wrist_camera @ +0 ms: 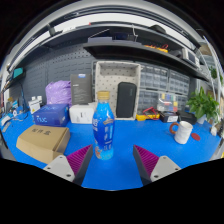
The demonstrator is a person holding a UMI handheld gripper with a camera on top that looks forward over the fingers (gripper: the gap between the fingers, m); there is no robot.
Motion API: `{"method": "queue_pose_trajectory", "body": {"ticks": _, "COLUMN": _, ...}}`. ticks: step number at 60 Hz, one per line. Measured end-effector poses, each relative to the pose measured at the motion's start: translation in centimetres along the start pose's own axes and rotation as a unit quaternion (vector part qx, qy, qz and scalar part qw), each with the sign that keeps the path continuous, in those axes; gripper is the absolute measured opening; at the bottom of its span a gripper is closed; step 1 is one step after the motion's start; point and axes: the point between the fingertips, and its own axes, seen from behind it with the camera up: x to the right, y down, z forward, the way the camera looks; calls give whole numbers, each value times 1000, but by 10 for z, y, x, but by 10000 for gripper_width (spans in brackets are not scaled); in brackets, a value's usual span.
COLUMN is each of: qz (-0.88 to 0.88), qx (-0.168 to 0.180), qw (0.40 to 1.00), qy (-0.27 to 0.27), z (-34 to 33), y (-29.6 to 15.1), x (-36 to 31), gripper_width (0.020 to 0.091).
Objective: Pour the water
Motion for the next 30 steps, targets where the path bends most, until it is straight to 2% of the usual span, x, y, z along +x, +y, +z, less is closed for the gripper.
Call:
{"method": "queue_pose_trajectory", "body": {"ticks": 22, "qz": -14, "qx": 53, "qw": 998, "qy": 3, "z": 91, "y": -39, "x": -23, "gripper_width": 815}}
{"method": "queue_pose_trajectory", "body": {"ticks": 30, "qz": -30, "qx": 81, "qw": 996, "qy": -9, "z": 105, "y": -46, "x": -30, "gripper_width": 689}}
